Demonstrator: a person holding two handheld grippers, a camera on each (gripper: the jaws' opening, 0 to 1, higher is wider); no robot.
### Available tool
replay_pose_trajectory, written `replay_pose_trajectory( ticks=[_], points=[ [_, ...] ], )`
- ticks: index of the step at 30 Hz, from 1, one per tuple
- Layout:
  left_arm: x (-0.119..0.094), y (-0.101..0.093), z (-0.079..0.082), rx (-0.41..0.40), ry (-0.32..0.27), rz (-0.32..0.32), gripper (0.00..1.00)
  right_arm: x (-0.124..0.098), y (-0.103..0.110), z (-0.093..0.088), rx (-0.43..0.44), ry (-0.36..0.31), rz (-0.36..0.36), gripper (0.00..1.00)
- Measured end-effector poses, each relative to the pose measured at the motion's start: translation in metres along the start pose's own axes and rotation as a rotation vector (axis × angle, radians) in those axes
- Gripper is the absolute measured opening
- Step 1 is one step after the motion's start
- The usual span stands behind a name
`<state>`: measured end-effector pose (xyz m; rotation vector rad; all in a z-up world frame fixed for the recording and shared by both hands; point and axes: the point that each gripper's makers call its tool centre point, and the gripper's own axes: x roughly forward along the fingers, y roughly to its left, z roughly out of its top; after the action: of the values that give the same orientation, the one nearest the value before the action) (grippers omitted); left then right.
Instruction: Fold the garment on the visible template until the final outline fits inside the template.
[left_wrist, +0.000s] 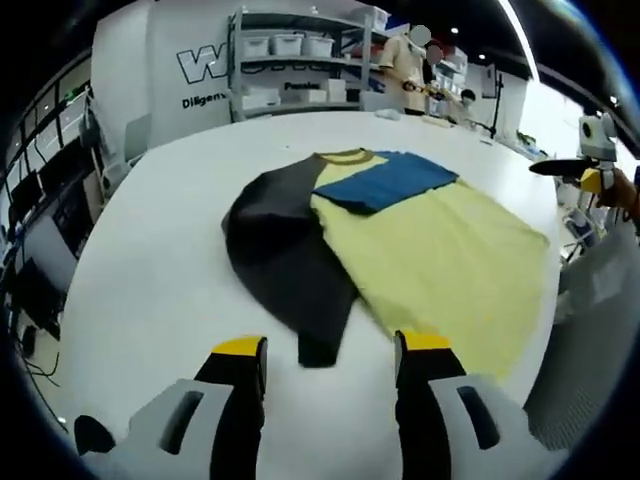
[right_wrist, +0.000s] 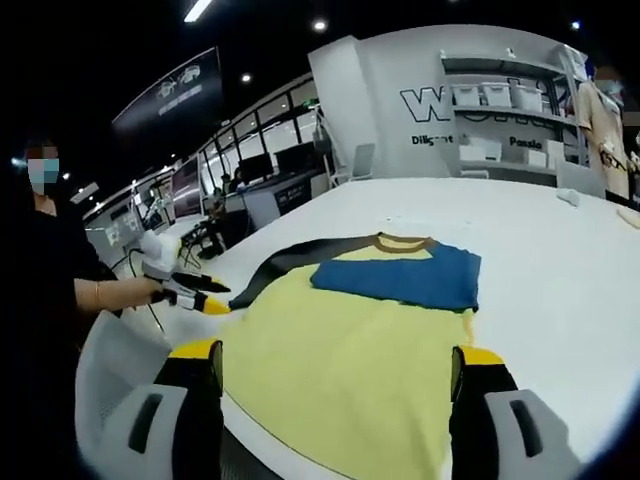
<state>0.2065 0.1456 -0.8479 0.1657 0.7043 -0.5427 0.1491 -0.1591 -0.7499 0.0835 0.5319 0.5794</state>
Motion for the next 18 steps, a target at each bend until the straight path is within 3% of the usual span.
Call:
replay_pose_trajectory(
  ticks=[2, 7, 18],
  points=[
    [0.004, 0.005, 0.000, 0.015, -0.017, 0.018, 0.41, 0.001, -0.002, 0.002, -0.005, -0.006, -0.013, 0.92],
    [0.012, 0.004, -0.006, 0.059, 0.001, 0.009, 0.41, 0.002, -0.002, 0.003, 0.013, -0.020, -0.019, 0.90],
    [0.018, 0.009, -0.002, 0.058, -0.006, -0.005, 0.15, -0.001, 0.001, -0.004, 0.001, 0.003, -0.016, 0.88]
  ],
)
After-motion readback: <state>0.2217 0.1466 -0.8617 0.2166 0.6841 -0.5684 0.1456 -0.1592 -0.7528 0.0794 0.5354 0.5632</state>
